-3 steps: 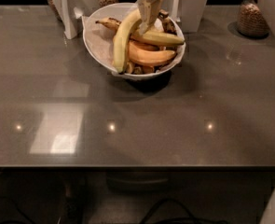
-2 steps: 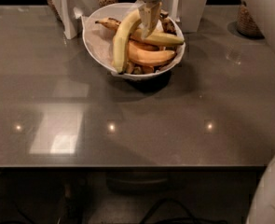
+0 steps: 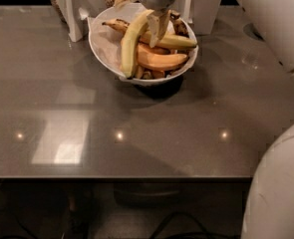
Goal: Pick banana from white bowl
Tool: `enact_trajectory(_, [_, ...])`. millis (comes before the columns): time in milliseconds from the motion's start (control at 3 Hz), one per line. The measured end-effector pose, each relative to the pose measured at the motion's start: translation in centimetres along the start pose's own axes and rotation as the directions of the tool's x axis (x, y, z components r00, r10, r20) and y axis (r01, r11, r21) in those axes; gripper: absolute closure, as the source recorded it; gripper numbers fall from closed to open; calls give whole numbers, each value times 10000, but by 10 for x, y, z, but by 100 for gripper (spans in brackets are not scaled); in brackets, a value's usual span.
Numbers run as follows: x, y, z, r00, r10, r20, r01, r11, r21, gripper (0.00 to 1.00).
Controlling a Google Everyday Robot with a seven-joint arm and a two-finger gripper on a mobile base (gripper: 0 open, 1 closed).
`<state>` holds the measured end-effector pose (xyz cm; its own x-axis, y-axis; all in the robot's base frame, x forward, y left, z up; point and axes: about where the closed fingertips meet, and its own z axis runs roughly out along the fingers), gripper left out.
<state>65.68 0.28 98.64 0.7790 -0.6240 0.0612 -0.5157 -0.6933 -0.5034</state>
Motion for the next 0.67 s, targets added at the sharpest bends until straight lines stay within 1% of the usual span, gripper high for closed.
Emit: enact_trajectory(667, [8,-6,20,9999,135,60,-134,9997,-216,30])
